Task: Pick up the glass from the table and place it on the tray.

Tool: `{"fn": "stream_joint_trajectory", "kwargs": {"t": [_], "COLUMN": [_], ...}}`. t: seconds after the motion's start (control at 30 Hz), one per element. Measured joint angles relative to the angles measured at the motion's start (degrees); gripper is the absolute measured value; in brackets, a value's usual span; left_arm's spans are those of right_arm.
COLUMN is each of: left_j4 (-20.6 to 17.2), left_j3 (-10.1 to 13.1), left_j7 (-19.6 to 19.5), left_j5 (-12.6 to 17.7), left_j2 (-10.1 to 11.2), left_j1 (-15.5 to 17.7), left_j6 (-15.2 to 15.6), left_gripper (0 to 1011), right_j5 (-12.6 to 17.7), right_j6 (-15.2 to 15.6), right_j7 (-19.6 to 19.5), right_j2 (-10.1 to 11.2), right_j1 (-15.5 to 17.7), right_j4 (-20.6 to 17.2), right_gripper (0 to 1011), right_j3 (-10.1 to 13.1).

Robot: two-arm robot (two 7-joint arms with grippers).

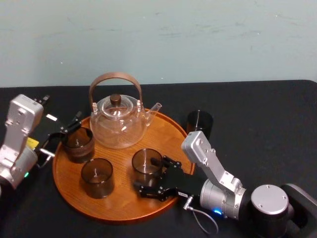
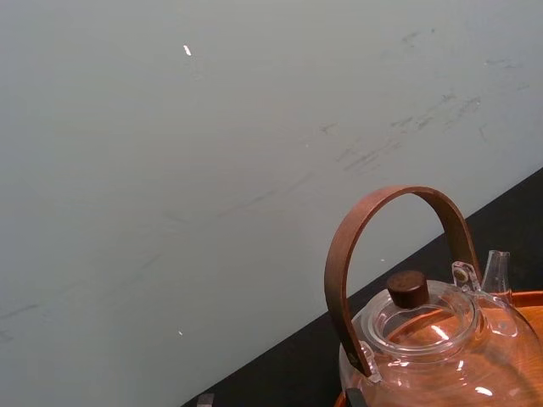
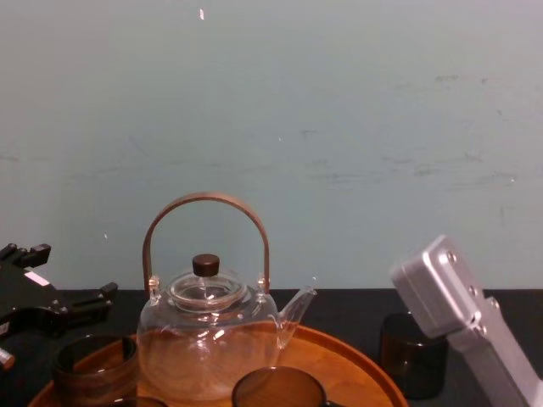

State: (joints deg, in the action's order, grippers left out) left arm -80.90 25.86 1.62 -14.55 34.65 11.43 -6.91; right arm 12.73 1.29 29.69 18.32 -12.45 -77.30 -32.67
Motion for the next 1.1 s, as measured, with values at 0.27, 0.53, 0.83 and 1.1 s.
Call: {"fn": "stream_joint_trajectory", "kwargs": {"t": [0.27, 0.53, 0.83, 1.1], "left_j4": [0.0, 0.0, 0.0, 0.0], "left_j3": [0.0, 0.0, 0.0, 0.0], "left_j7": [0.0, 0.0, 0.0, 0.0], "left_j5": [0.0, 0.0, 0.0, 0.0], "left_j2": [0.0, 0.0, 0.0, 0.0], "left_j1": [0.0, 0.0, 0.0, 0.0], "left_j6": [0.0, 0.0, 0.0, 0.0], "left_gripper": [1001, 1002, 1001, 1001], "right_j5": [-0.1, -0.3, -0.4, 0.4], "right_j6": [-0.1, -0.1, 0.4, 0.7], "right_j7": [0.4, 0.9, 1.7, 2.4], "right_j2": [0.0, -0.1, -0.4, -0.4], "right_j1": [0.0, -0.5, -1.3, -1.5], "right_j4": [-0.3, 0.0, 1.2, 1.7], "right_gripper": [904, 904, 904, 904], "right_j3": [-0.6, -1.4, -2.2, -2.4]}}
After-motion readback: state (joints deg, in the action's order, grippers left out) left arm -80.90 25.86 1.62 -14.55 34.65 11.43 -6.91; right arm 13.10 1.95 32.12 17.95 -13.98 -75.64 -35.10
